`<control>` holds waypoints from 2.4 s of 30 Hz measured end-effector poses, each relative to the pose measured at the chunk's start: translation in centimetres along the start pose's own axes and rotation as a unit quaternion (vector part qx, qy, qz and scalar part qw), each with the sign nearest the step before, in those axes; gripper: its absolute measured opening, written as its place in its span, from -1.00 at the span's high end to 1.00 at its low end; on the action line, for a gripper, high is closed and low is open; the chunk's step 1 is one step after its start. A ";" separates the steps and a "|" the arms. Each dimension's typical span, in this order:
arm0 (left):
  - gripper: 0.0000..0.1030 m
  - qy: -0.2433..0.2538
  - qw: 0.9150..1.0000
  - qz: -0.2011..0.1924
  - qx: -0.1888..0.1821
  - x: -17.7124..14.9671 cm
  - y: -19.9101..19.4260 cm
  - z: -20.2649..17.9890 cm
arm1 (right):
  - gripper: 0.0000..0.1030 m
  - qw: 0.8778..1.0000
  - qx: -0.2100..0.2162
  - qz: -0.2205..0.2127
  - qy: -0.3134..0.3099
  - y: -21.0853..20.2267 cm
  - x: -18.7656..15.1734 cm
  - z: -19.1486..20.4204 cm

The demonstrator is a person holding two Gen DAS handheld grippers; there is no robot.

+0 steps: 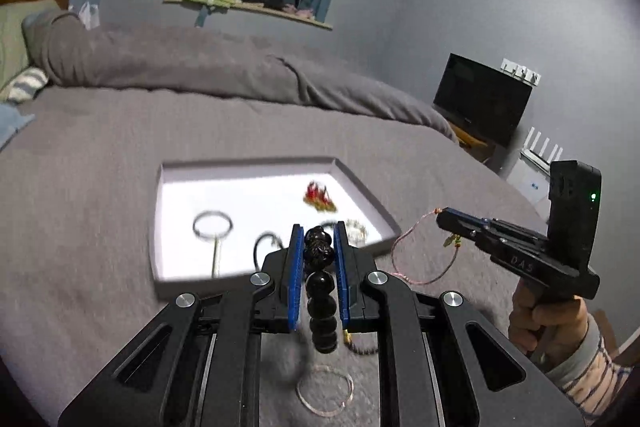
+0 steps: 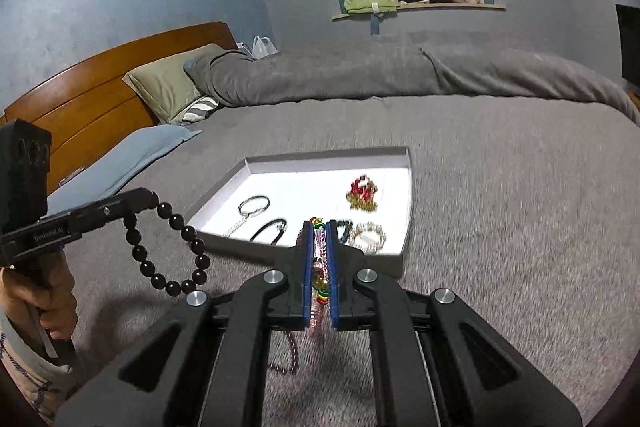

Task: Organize jewelry
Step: 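Carry both bracelets into the tray and open both grippers, then move both grippers back to the remaining silver ring and dark bead bracelet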

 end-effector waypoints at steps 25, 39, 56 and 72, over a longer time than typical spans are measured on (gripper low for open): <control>0.70 0.066 0.995 -0.013 0.067 6.1 10.8 3.5 | 0.88 0.999 0.027 0.029 -0.028 14.7 5.2 2.4; 0.70 0.070 0.989 0.079 0.106 3.1 17.3 7.2 | 0.88 0.990 -0.032 0.135 -0.016 20.7 1.5 -0.8; 0.02 0.060 0.981 0.099 0.153 1.5 16.6 10.2 | 0.34 0.993 -0.042 0.112 -0.006 18.4 1.0 -2.7; -0.50 0.046 0.989 0.027 0.136 -0.2 6.9 6.4 | -0.02 0.999 -0.028 0.017 -0.009 7.3 0.2 -1.0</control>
Point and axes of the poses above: each gripper's, at about its wrist camera, not at the fingertips, and y roughly the way its jaws point, z to its left, x to its top, the point moved 1 cm from there along y, roughly the way its jaws point, and after that the axes turned 12 degrees about -z, right-handed, at the moved point
